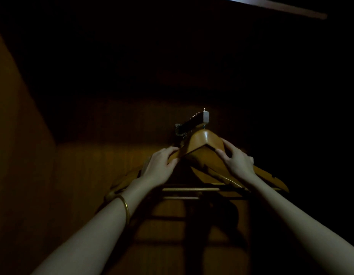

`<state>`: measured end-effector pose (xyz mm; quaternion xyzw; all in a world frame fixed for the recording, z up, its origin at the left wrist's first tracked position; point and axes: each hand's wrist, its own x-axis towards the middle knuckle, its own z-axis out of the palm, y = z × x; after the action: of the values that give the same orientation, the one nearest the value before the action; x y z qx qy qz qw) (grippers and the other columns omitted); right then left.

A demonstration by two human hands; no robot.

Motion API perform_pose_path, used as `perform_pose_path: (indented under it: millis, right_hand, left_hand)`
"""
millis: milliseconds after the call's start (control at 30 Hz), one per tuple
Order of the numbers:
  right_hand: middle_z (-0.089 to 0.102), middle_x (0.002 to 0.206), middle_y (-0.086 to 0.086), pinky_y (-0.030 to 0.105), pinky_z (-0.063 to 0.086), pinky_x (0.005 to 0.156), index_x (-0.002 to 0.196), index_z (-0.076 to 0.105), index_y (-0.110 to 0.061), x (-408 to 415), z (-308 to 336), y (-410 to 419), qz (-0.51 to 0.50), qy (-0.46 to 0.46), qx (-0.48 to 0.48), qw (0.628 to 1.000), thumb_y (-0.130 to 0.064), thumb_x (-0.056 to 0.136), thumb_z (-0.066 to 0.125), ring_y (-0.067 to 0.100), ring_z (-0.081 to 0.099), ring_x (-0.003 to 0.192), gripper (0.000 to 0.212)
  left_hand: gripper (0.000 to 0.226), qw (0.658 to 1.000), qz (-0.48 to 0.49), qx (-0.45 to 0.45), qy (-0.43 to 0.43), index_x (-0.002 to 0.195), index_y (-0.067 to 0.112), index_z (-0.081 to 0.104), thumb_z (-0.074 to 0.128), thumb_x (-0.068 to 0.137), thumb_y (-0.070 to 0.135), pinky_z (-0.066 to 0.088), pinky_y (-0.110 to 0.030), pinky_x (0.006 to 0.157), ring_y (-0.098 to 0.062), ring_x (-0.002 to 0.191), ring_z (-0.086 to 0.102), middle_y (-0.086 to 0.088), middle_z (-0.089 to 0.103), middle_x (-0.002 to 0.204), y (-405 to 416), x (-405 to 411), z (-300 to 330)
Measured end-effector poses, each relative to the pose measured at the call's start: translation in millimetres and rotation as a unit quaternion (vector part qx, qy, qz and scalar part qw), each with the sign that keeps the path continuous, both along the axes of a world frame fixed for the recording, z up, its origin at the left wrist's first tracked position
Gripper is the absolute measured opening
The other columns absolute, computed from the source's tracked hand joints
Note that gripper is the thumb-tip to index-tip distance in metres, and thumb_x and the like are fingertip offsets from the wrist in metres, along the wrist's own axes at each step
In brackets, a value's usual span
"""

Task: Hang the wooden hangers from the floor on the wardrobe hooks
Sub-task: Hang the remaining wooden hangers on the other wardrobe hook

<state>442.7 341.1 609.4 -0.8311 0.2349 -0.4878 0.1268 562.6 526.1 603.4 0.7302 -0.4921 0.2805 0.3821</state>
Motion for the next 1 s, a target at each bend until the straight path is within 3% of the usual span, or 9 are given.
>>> perform_pose_path:
  millis: [233, 500, 700, 867, 1000]
  right_hand:
    - [0.054, 0.133, 0.001, 0.042, 0.028, 0.099, 0.143, 0.024, -0.037, 27.6, -0.1, 2.6, 0.001, 0.006, -0.035, 0.999, -0.047, 0.094, 0.039, 0.024, 0.05, 0.119, 0.052]
    - [0.051, 0.135, 0.0, 0.042, 0.027, 0.099, 0.142, 0.024, -0.038, 38.1, -10.9, 0.7, 0.006, 0.035, -0.03, 0.999, -0.043, 0.094, 0.041, 0.021, 0.046, 0.122, 0.052]
    - [0.05, 0.134, 0.003, 0.052, 0.039, 0.101, 0.141, 0.027, -0.037, 44.9, -15.4, -3.6, 0.058, 0.048, -0.003, 0.997, -0.036, 0.092, 0.048, 0.024, 0.048, 0.12, 0.054]
    - [0.047, 0.122, 0.013, 0.035, 0.044, 0.091, 0.144, 0.024, -0.033, 50.8, -8.1, -1.8, -0.002, 0.088, -0.034, 0.996, -0.033, 0.093, 0.047, 0.025, 0.047, 0.11, 0.056]
    - [0.049, 0.125, 0.014, 0.033, 0.043, 0.092, 0.145, 0.024, -0.028, 49.6, -7.3, 0.6, 0.013, 0.093, -0.04, 0.995, -0.031, 0.094, 0.047, 0.025, 0.049, 0.111, 0.056]
  left_hand:
    - [0.035, 0.998, -0.063, -0.008, 0.031, 0.125, 0.02, 0.05, 0.053, 0.09, 0.021, 0.047, -0.029, 0.084, -0.013, 0.096, 0.054, 0.006, 0.053, 0.105, 8.9, 35.1, -4.8]
    - [0.039, 0.994, -0.07, 0.021, 0.081, 0.127, 0.022, 0.049, 0.055, 0.089, 0.024, 0.046, -0.042, 0.099, -0.02, 0.115, 0.052, -0.003, 0.055, 0.125, 7.0, 52.5, -22.1]
    - [0.037, 0.996, -0.05, 0.007, 0.075, 0.126, 0.019, 0.048, 0.055, 0.089, 0.02, 0.039, -0.037, 0.104, -0.02, 0.122, 0.044, -0.003, 0.052, 0.127, 1.4, 61.9, -30.5]
    - [0.036, 0.996, -0.035, -0.019, 0.082, 0.124, 0.016, 0.051, 0.056, 0.089, 0.017, 0.036, -0.032, 0.101, -0.021, 0.122, 0.043, -0.004, 0.05, 0.125, -5.0, 67.9, -29.5]
    - [0.035, 0.995, -0.037, -0.029, 0.087, 0.123, 0.018, 0.052, 0.057, 0.088, 0.018, 0.036, -0.033, 0.101, -0.022, 0.123, 0.043, -0.004, 0.053, 0.126, -6.2, 71.1, -29.4]
